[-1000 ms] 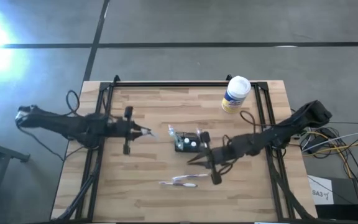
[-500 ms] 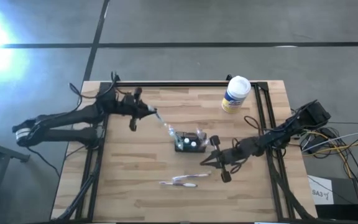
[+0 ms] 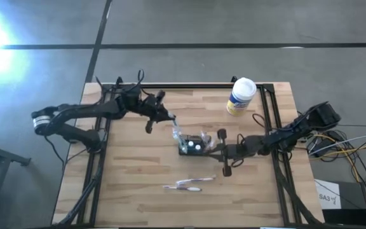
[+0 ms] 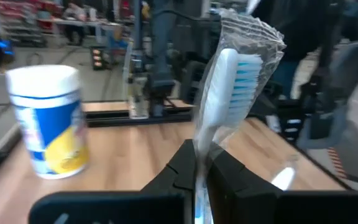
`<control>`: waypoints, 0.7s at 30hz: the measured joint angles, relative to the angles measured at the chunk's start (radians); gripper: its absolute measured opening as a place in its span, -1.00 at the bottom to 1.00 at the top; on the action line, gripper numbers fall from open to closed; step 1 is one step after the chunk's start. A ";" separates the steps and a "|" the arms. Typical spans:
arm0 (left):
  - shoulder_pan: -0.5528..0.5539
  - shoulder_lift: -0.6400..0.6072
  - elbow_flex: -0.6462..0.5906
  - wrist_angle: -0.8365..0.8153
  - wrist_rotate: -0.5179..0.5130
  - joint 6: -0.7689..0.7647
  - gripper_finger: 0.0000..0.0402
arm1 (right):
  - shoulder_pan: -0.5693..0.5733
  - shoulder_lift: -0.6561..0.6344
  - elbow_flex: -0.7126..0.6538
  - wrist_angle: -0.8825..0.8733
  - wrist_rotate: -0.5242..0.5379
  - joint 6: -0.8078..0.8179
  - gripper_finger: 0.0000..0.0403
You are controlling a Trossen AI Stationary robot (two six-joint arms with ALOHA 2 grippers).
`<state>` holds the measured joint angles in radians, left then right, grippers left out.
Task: Pick & Place toothbrushing station
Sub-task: Put the blue toothbrush into the black mesh organizer
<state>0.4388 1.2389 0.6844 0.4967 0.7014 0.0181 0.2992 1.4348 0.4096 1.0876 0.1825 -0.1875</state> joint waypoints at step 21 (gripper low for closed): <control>-0.079 0.109 0.014 0.005 -0.003 0.060 -0.91 | -0.001 -0.086 0.007 -0.088 0.000 -0.007 -0.96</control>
<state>0.3594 1.3479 0.6979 0.5018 0.6984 0.0781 0.2985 1.3483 0.4167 0.9992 0.1822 -0.1944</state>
